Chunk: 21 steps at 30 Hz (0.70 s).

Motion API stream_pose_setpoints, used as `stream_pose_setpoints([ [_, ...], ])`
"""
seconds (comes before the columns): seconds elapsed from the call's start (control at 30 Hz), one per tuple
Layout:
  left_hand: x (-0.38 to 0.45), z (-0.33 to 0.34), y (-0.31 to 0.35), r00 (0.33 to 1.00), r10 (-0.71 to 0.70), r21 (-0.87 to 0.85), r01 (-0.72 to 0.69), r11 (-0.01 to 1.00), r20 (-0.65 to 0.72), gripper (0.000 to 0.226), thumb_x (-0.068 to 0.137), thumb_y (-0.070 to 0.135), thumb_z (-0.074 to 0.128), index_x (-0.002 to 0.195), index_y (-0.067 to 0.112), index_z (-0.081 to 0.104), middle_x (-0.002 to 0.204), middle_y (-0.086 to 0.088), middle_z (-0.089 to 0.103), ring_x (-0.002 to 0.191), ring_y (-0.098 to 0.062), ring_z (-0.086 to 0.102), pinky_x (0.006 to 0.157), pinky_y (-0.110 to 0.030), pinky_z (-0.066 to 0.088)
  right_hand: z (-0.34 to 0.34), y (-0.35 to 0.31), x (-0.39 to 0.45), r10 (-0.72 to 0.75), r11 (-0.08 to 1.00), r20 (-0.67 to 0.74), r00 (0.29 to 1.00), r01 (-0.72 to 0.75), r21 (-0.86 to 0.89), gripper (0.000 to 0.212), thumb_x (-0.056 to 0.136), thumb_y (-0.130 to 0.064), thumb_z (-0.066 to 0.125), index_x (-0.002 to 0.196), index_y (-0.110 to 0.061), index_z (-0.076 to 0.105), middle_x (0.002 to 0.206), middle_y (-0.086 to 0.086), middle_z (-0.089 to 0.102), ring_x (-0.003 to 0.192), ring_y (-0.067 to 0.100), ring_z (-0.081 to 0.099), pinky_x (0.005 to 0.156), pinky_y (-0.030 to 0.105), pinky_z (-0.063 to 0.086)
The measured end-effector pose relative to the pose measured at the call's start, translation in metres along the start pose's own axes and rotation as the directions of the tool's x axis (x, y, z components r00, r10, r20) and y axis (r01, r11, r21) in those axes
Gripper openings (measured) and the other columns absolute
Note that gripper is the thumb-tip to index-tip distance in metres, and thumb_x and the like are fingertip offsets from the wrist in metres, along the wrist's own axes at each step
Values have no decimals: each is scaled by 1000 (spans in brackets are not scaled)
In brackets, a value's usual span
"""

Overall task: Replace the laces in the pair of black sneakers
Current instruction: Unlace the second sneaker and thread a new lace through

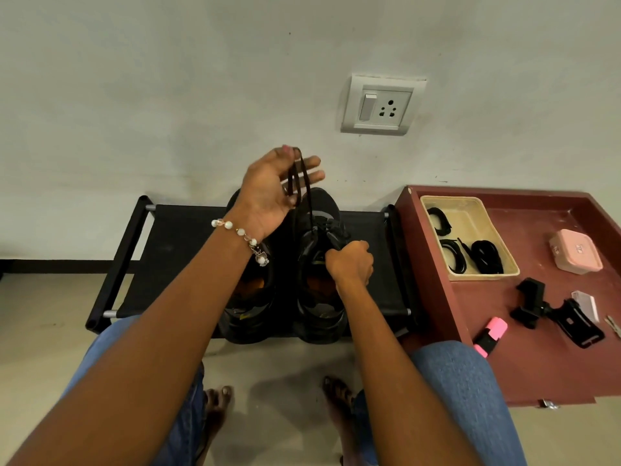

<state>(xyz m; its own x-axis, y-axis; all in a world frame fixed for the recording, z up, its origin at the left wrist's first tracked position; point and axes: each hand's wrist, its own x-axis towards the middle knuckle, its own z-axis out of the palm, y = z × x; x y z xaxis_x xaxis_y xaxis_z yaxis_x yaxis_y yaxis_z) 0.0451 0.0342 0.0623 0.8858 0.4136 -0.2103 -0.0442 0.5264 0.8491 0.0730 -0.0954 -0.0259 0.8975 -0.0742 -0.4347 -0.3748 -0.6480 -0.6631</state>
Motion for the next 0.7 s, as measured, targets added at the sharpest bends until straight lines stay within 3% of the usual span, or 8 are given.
stream_pose_setpoints([
  [0.1, 0, 5, 12, 994, 111, -39, -110, 993, 23, 23, 100, 30, 48, 81, 18, 53, 70, 0, 66, 47, -9, 50, 39, -19, 24, 0, -1, 0, 3, 1000, 6, 1000, -3, -1, 62, 85, -21, 66, 135, -1, 34, 138, 22, 41, 125, 41, 43, 100, 53, 43],
  [0.2, 3, 1, 1, 986, 168, 445, -150, 883, -3, 21, 94, 32, 61, 87, 16, 49, 62, -3, 64, 36, -8, 41, 37, -20, 31, 0, -1, 0, 7, 1000, 12, 1000, -6, -11, 63, 85, -20, 66, 136, -1, 34, 138, 23, 40, 124, 41, 43, 100, 54, 44],
  [0.27, 6, -10, -17, 982, 188, 862, -120, 492, 30, 33, 86, 33, 70, 102, 15, 46, 72, -3, 65, 51, -10, 57, 52, -21, 47, 0, -2, 0, -7, 999, 23, 1000, 8, -31, 63, 85, -20, 66, 136, -1, 34, 138, 23, 40, 124, 42, 43, 99, 54, 44],
  [0.33, 9, -23, -34, 989, 114, 992, -99, 73, 90, 48, 82, 33, 73, 117, 16, 45, 90, -4, 62, 79, -20, 64, 73, -34, 54, -1, -2, 0, -31, 997, 42, 999, 34, -74, 63, 85, -21, 66, 136, -1, 34, 139, 23, 39, 124, 42, 43, 100, 54, 43],
  [0.4, 11, -27, -44, 992, 4, 986, -122, -112, 123, 46, 82, 31, 74, 122, 21, 53, 107, -7, 63, 95, -27, 64, 84, -42, 54, -2, -2, 1, -62, 987, 60, 996, 70, -146, 63, 88, -24, 65, 138, -2, 34, 140, 22, 39, 127, 42, 42, 103, 54, 39],
  [0.6, 9, -23, -50, 989, 21, 964, -139, -225, 148, 13, 88, 30, 68, 92, 19, 74, 102, -6, 66, 88, -28, 65, 74, -37, 55, -2, -2, 0, -118, 970, 80, 990, 132, -205, 60, 89, -26, 63, 136, -3, 35, 140, 23, 38, 126, 42, 43, 102, 54, 41],
  [0.63, 10, -25, -51, 989, 43, 973, -129, -190, 140, 14, 88, 29, 67, 89, 17, 74, 97, -7, 67, 83, -28, 66, 72, -38, 55, -2, -2, 0, -119, 971, 80, 990, 133, -201, 60, 89, -25, 63, 137, -2, 35, 140, 23, 38, 126, 42, 43, 102, 54, 41],
  [0.7, 14, -26, -50, 994, 81, 997, -75, 18, 73, 21, 89, 24, 63, 82, 6, 72, 86, -14, 70, 70, -24, 63, 68, -40, 56, -2, -3, 0, -112, 972, 81, 990, 126, -196, 60, 90, -24, 63, 138, -2, 34, 141, 23, 37, 126, 42, 42, 102, 54, 40],
])
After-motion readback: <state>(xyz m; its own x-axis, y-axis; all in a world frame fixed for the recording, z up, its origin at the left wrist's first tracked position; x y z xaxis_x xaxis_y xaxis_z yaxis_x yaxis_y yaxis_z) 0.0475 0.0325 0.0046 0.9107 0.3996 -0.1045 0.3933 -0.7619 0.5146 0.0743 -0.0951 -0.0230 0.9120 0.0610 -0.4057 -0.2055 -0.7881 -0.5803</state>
